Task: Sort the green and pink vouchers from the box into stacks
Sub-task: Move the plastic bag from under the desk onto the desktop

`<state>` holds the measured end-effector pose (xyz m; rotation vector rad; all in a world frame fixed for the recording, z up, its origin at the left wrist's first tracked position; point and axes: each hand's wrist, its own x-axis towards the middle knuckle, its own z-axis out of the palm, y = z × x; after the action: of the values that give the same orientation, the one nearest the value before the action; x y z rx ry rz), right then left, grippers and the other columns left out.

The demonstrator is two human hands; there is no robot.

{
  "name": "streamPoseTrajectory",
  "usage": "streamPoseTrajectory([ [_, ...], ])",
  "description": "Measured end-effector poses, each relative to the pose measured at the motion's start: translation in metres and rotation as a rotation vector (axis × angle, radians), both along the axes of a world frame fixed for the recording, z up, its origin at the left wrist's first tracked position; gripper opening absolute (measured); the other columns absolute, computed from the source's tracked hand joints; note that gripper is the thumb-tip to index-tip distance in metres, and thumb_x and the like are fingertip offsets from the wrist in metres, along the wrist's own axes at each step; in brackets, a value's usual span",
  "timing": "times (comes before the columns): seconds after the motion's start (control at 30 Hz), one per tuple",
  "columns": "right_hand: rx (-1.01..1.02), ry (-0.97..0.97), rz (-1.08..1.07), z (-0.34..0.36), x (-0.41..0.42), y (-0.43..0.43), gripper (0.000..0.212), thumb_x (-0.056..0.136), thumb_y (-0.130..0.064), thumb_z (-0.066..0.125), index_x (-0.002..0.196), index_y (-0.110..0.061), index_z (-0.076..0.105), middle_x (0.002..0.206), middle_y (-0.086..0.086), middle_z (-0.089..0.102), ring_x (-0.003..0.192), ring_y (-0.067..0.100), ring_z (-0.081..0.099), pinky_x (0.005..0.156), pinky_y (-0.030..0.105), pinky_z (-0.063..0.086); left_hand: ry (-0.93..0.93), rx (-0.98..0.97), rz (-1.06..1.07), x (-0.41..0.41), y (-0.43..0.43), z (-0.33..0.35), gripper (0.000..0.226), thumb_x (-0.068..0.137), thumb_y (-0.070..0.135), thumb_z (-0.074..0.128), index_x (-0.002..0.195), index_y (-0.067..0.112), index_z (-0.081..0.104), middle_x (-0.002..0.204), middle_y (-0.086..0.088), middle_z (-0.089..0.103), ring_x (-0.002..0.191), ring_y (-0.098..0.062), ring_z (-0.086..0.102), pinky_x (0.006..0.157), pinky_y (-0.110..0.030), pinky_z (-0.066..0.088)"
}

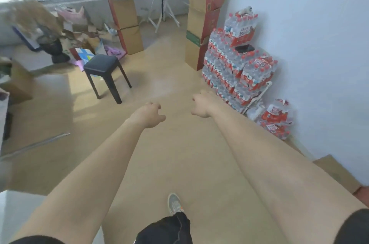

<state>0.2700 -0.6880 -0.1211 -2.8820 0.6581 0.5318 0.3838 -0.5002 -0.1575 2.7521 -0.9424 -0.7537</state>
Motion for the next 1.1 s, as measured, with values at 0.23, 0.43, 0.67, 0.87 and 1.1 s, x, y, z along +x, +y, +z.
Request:
streamPoseTrajectory([
  [0.23,0.029,-0.002,0.222,0.013,0.186,0.025,0.053,0.093,-0.04,0.061,0.14,-0.016,0.056,0.144,0.013,0.047,0.135,0.034,0.043,0.107,0.042,0.044,0.013,-0.015,0.207,0.133,0.036,0.003,0.06,0.1,0.044,0.053,0.151,0.015,0.037,0.151,-0.01,0.039,0.13,-0.032,0.05,0.103,-0.042,0.044],
  [0.43,0.045,0.037,0.469,-0.001,0.317,0.073,0.053,0.093,-0.042,0.059,0.141,-0.02,0.054,0.143,0.009,0.047,0.132,0.032,0.045,0.104,0.043,0.046,0.059,0.013,0.398,0.217,0.082,-0.013,0.06,0.1,0.044,0.053,0.15,0.016,0.036,0.15,-0.008,0.04,0.128,-0.03,0.051,0.1,-0.041,0.046],
  [0.67,0.035,0.065,0.78,-0.021,0.488,0.131,0.049,0.093,-0.039,0.059,0.137,-0.016,0.058,0.135,0.01,0.054,0.124,0.033,0.051,0.096,0.043,0.05,0.046,0.046,0.667,0.333,0.142,-0.027,0.062,0.098,0.043,0.056,0.15,0.014,0.038,0.15,-0.011,0.04,0.133,-0.029,0.047,0.108,-0.042,0.041],
  [0.87,0.015,0.063,1.041,-0.01,0.617,0.194,0.049,0.092,-0.04,0.06,0.134,-0.014,0.061,0.134,0.01,0.06,0.116,0.033,0.059,0.092,0.041,0.054,0.024,0.0,0.955,0.405,0.194,-0.009,0.057,0.098,0.044,0.055,0.145,0.014,0.044,0.139,-0.01,0.046,0.125,-0.029,0.051,0.099,-0.039,0.043],
  [1.1,-0.012,0.087,1.282,-0.011,0.716,0.322,0.05,0.093,-0.044,0.059,0.136,-0.018,0.057,0.134,0.009,0.055,0.118,0.035,0.056,0.094,0.046,0.052,0.022,0.022,1.199,0.452,0.289,-0.012,0.056,0.096,0.042,0.057,0.145,0.016,0.044,0.141,-0.01,0.048,0.128,-0.029,0.051,0.103,-0.042,0.045],
])
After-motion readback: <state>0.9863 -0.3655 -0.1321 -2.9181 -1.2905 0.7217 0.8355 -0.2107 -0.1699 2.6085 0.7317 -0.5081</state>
